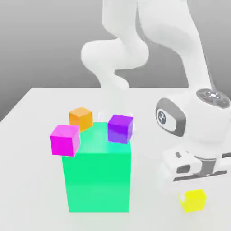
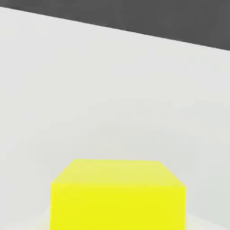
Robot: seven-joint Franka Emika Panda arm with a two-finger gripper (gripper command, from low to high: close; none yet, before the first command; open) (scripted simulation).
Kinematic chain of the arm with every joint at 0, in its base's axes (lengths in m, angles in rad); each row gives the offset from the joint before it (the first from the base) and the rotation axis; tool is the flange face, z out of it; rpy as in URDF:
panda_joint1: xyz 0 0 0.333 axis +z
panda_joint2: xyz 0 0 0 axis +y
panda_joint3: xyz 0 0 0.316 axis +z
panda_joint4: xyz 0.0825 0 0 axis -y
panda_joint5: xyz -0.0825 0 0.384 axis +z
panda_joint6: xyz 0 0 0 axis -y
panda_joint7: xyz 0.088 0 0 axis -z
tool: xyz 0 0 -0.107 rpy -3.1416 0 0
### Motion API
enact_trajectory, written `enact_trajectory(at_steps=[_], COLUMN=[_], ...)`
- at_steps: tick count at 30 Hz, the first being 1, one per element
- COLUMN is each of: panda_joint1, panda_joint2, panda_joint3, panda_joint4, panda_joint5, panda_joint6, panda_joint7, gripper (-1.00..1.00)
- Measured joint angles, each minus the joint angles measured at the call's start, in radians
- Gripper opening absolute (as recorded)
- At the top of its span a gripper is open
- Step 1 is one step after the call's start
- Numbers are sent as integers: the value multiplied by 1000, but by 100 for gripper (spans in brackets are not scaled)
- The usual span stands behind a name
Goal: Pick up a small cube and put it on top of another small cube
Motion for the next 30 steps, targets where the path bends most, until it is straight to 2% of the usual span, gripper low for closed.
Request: enact_trajectory(at_steps=[10, 21, 23, 26, 27, 30], panda_joint1=[-89, -110, -112, -115, -117, -117], panda_joint2=[-366, -759, -786, -753, -744, -744], panda_joint3=[-65, -224, -243, -248, -248, -248], panda_joint4=[-46, -95, -122, -195, -211, -211], panda_joint5=[67, 115, 117, 118, 119, 119], panda_joint6=[-312, -656, -656, -551, -525, -525], panda_joint7=[-364, -761, -801, -815, -817, -817], gripper=[-100, -100, -100, -100, 100, 100])
